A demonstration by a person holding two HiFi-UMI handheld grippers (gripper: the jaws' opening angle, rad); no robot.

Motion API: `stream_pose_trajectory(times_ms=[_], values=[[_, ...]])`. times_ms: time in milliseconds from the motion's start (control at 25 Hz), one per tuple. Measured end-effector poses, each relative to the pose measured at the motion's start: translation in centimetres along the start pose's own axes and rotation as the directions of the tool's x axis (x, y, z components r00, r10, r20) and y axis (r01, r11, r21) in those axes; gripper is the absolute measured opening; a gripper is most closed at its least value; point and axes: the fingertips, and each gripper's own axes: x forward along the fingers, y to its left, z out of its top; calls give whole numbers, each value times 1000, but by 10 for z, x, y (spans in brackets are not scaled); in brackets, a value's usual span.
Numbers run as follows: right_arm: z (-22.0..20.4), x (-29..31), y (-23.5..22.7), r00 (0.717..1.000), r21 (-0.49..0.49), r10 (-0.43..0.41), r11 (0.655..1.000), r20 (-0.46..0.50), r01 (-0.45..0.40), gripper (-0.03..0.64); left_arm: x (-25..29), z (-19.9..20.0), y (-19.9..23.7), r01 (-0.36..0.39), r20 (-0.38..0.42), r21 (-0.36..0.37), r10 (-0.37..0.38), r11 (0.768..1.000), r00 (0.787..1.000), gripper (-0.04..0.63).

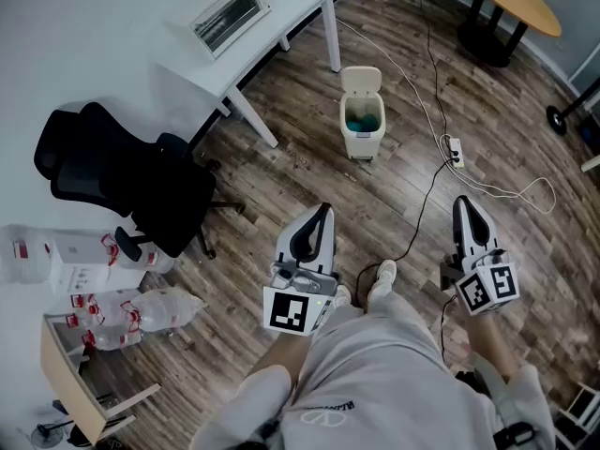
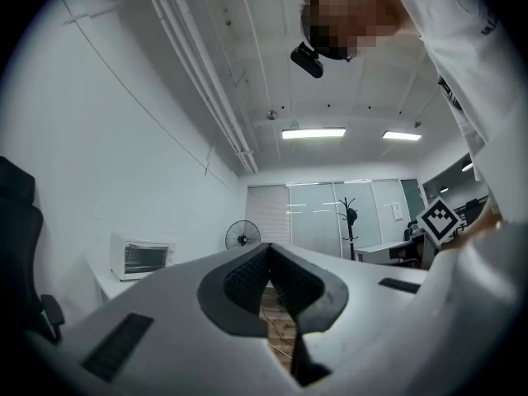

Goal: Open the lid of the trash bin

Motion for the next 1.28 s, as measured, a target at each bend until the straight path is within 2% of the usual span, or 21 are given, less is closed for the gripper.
stream_pose_trajectory(times_ms=[120,280,560,960,1280], values=[[-7,-16,21,999,-23,-32,999,-6,32,17,-24,-4,6,33,-9,-33,-33,999,999,1],[-16,-50,45,997,-45,-74,996,-2,74,17,-55,-20,5,82,-62,-67,-86,994,994,0],[-21,-92,56,995,-58,-97,994,-17,96,17,-89,-18,-6,77,-56,-97,-83,992,995,0],[-5,-128,44,994,-67,-108,992,-6,108,16,-99,4,-21,38,-19,-11,-38,999,999,0],[0,-151,21,991,-57,-134,989,-1,133,15,-100,13,-36,16,-6,9,-16,1000,1000,1]])
